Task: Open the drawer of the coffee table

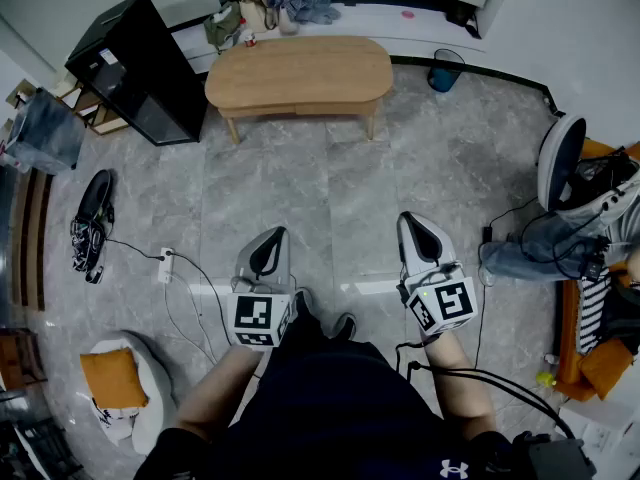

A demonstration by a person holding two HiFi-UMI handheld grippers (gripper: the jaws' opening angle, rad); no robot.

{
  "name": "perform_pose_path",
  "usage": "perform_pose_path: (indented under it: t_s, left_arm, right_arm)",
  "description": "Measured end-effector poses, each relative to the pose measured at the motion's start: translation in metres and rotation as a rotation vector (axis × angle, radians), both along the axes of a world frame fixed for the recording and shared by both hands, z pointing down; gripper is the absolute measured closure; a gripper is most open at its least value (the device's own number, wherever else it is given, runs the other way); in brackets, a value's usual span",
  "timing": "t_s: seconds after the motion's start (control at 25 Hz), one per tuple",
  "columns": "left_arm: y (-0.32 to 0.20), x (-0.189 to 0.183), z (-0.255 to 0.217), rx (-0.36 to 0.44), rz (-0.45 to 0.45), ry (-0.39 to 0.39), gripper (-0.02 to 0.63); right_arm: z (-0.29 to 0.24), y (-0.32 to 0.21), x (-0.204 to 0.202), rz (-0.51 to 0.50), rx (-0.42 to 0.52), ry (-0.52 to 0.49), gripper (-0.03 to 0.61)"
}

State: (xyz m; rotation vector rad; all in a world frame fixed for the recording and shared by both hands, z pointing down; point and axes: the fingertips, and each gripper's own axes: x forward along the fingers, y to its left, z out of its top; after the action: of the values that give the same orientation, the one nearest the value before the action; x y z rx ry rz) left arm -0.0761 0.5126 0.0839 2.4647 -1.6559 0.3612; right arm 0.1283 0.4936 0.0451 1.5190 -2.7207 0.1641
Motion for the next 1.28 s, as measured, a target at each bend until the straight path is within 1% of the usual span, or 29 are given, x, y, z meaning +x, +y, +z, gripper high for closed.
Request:
perform_pose_path:
  t_s: [0.12,0.24,0.32,0.64,0.84,1.0,1.16,1.28]
  left_arm:
    - [0.000,-0.019,-0.001,-0.001,-0.002,0.007,0.611]
    - [-0.006,-0.034,-0.004,0.005,0.003,0.012,0.611]
    - [-0.015,-0.044,-0.006,0.016,0.011,0.016,0.611]
    - [-0.051,-0.102,-0.007,0.046,0.027,0.052,0.611]
    - [-0.072,-0.131,0.000,0.043,0.030,0.066,0.611]
    - [-0.080,-0.139,0.008,0.031,0.025,0.076,0.611]
    - [-0.090,-0.136,0.022,0.009,0.018,0.073,0.611]
    - [-0.100,-0.130,0.029,-0.003,0.017,0.067,0.611]
  right_arm:
    - [-0.002,0.004,-0.017,0.001,-0.001,0.015,0.577]
    - [-0.005,0.001,-0.028,0.010,0.003,0.003,0.577]
    - [-0.004,-0.007,-0.035,0.032,0.002,-0.001,0.577]
    - [-0.011,-0.026,-0.072,0.110,0.017,0.048,0.575]
    - [-0.008,-0.037,-0.088,0.155,0.003,0.065,0.575]
    - [-0.002,-0.041,-0.091,0.163,-0.016,0.070,0.575]
    - [0.011,-0.052,-0.092,0.149,-0.034,0.063,0.575]
    - [0.019,-0.068,-0.092,0.133,-0.043,0.035,0.575]
